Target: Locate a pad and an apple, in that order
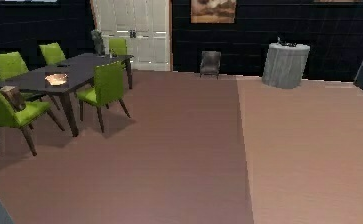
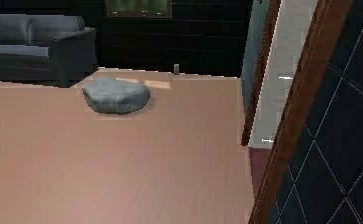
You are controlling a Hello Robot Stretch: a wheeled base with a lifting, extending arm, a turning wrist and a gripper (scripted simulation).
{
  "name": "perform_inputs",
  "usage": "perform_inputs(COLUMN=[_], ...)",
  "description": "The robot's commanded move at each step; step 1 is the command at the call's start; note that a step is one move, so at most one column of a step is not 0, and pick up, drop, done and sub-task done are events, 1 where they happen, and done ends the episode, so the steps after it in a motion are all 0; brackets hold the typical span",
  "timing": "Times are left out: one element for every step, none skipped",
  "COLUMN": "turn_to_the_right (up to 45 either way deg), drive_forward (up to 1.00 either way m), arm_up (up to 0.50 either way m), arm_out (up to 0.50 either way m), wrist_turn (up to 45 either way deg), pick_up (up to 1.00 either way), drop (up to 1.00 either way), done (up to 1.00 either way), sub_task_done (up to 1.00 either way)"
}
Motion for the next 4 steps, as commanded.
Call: perform_inputs(turn_to_the_right=[0.0, -45.0, -33.0, 0.0], drive_forward=[0.15, 0.00, 0.00, 0.15], arm_up=[0.00, 0.00, 0.00, 0.00], arm_out=[0.00, 0.00, 0.00, 0.00], wrist_turn=[0.0, 0.0, 0.0, 0.0], pick_up=[0.00, 0.00, 0.00, 0.00], drop=[0.00, 0.00, 0.00, 0.00], done=[0.00, 0.00, 0.00, 0.00], sub_task_done=[0.00, 0.00, 0.00, 0.00])
